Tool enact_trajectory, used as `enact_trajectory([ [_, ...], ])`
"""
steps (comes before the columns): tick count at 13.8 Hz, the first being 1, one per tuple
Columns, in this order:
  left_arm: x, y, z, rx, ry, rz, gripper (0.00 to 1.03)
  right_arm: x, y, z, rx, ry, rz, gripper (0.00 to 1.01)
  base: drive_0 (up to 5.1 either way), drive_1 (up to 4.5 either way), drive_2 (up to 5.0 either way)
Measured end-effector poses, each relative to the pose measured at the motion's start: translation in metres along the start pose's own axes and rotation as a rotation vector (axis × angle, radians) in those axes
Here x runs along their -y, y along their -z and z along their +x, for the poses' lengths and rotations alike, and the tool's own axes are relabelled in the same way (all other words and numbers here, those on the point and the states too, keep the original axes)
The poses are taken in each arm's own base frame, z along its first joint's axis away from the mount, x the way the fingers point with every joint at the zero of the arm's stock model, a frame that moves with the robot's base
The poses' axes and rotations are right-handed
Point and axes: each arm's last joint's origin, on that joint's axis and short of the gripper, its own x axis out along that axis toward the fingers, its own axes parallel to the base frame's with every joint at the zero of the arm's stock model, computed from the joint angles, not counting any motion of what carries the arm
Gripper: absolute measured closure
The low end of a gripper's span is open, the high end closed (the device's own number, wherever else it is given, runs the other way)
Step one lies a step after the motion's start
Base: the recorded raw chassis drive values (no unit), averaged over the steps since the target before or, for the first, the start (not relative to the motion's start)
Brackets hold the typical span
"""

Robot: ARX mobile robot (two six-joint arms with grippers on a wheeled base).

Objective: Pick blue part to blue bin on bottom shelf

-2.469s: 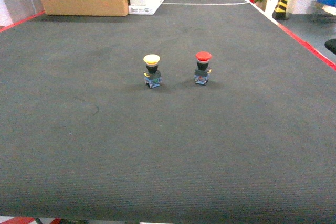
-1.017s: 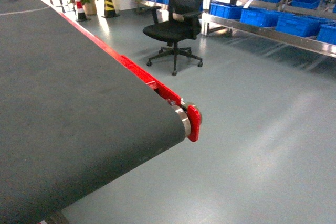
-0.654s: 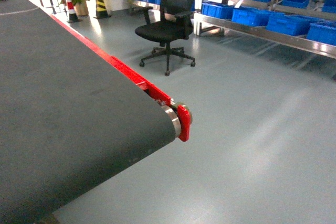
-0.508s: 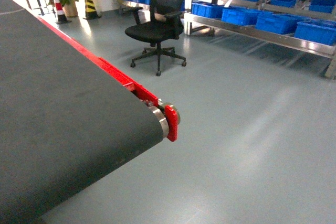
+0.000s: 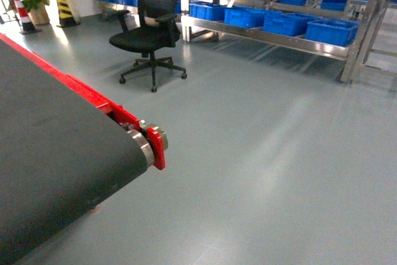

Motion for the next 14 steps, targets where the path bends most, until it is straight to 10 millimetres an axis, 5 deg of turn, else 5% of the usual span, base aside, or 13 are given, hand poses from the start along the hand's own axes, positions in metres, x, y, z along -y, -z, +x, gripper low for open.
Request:
enact_trajectory([
  [14,0.0000,0.0000,0.0000,0.000,0.001,0.000,0.60,0.0000,0.0000,0.0000,0.000,0.000,0.000,0.03,-1.6,-1.59,-1.6],
])
